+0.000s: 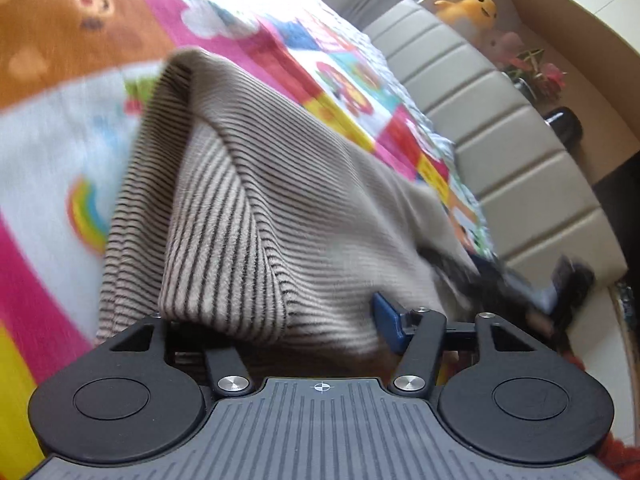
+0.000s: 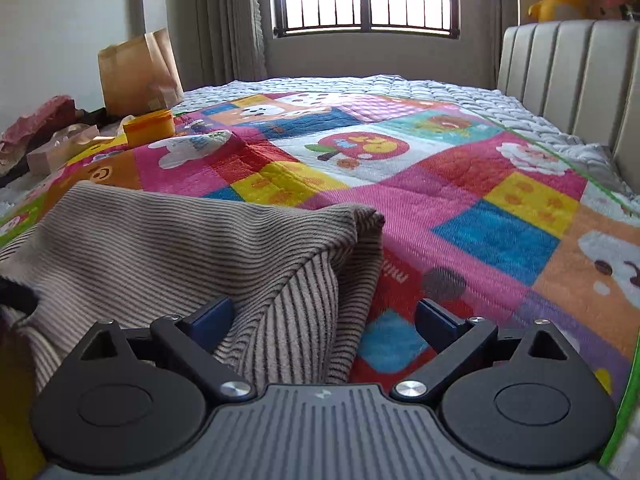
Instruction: Fold clothes
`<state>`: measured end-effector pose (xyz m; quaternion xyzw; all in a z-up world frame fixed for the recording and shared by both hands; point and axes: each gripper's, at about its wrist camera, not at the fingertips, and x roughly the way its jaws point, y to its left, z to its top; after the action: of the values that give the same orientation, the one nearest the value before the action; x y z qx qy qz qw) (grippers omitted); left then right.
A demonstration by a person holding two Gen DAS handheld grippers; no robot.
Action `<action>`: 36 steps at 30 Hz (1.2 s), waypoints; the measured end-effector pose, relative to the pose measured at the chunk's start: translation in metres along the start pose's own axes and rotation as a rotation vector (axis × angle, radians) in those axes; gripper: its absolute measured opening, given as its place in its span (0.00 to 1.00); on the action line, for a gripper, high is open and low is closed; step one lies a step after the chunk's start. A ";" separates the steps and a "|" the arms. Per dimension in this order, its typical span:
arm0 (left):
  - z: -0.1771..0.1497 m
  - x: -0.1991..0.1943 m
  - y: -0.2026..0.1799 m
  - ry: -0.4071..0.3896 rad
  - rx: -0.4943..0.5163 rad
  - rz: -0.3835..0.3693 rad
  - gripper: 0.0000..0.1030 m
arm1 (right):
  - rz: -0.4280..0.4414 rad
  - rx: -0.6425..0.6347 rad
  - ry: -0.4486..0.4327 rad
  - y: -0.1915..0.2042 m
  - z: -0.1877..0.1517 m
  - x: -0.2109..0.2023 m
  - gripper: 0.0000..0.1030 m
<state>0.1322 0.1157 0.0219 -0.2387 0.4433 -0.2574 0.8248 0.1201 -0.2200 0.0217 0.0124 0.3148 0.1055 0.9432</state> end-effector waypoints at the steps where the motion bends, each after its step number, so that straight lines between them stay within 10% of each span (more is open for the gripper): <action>1: 0.009 0.002 0.001 -0.005 0.011 0.014 0.61 | 0.007 0.025 0.003 0.000 -0.003 -0.003 0.95; 9: 0.078 0.039 0.007 -0.084 0.132 0.173 0.70 | 0.057 -0.020 -0.019 0.033 -0.020 -0.026 0.98; 16: 0.072 0.033 0.000 -0.131 0.173 0.228 0.85 | 0.029 0.019 -0.144 0.014 0.011 -0.052 1.00; 27: 0.023 -0.002 -0.039 -0.043 0.131 -0.050 0.92 | -0.215 0.034 0.009 -0.034 0.011 0.025 1.00; 36: 0.023 0.042 -0.039 -0.024 0.213 0.103 0.84 | -0.236 0.108 0.028 -0.021 -0.007 0.003 1.00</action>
<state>0.1635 0.0632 0.0319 -0.1297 0.4152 -0.2575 0.8629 0.1223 -0.2402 0.0127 0.0246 0.3326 -0.0229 0.9425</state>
